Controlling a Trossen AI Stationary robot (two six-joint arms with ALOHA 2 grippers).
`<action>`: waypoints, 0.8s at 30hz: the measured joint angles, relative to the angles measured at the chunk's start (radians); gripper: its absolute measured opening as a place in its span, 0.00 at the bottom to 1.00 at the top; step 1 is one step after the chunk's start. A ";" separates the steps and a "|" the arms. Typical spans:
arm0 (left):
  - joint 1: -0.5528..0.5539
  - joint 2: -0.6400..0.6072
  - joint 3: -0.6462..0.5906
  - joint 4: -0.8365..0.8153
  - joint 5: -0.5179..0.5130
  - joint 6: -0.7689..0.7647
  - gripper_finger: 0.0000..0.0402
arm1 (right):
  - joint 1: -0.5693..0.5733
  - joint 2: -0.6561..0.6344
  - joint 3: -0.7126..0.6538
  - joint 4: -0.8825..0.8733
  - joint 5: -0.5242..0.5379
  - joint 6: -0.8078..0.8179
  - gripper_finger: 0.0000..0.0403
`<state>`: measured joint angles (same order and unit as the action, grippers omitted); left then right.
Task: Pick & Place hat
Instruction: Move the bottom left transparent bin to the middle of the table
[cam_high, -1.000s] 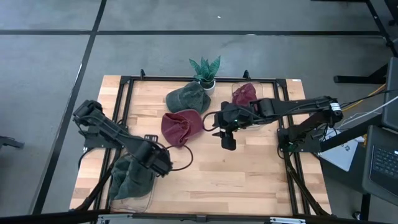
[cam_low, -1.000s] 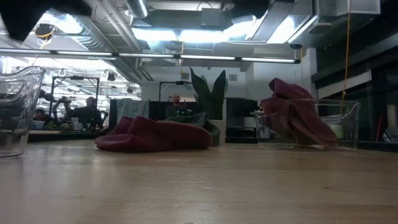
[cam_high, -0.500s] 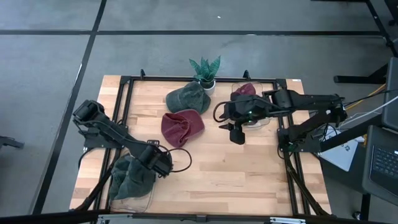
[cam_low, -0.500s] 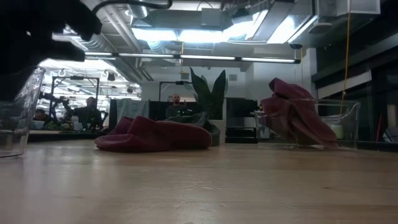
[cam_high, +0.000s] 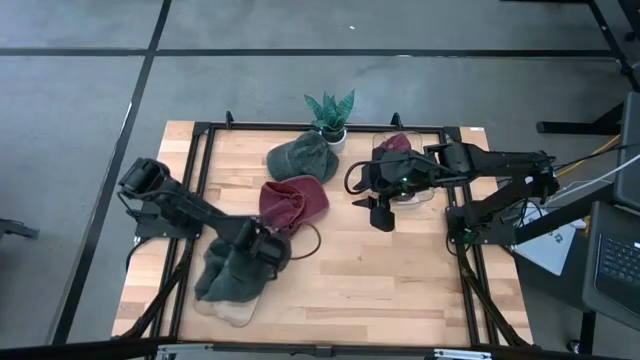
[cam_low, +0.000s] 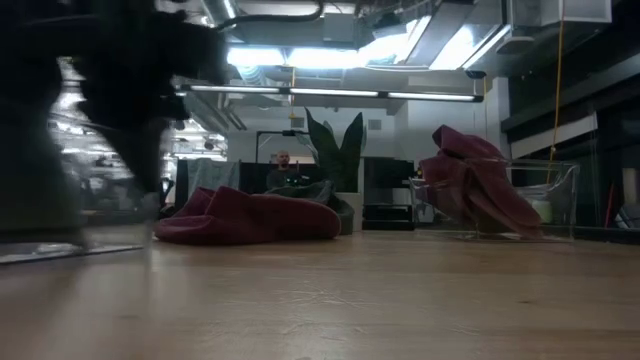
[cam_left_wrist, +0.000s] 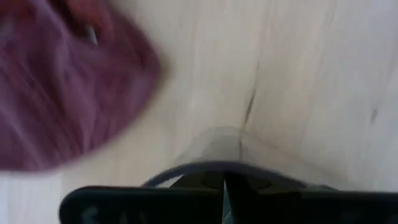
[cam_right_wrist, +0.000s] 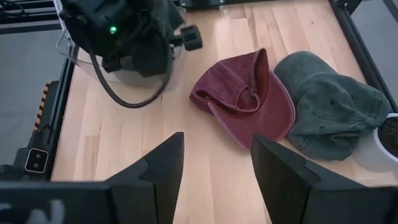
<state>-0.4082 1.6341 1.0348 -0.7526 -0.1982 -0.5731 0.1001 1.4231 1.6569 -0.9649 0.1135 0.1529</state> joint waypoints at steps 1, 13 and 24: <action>0.014 0.000 0.000 0.032 0.000 0.010 0.01 | 0.000 0.000 0.000 0.000 0.000 -0.002 0.46; 0.141 0.097 0.004 0.480 -0.058 0.068 0.00 | 0.000 -0.008 0.000 -0.007 -0.027 -0.028 0.46; 0.195 0.156 0.015 0.812 -0.039 0.001 0.01 | 0.000 -0.102 0.000 -0.013 -0.037 -0.060 0.46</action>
<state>-0.2134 1.7901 1.0493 0.0596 -0.2367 -0.5717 0.1005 1.3213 1.6569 -0.9782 0.0761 0.0929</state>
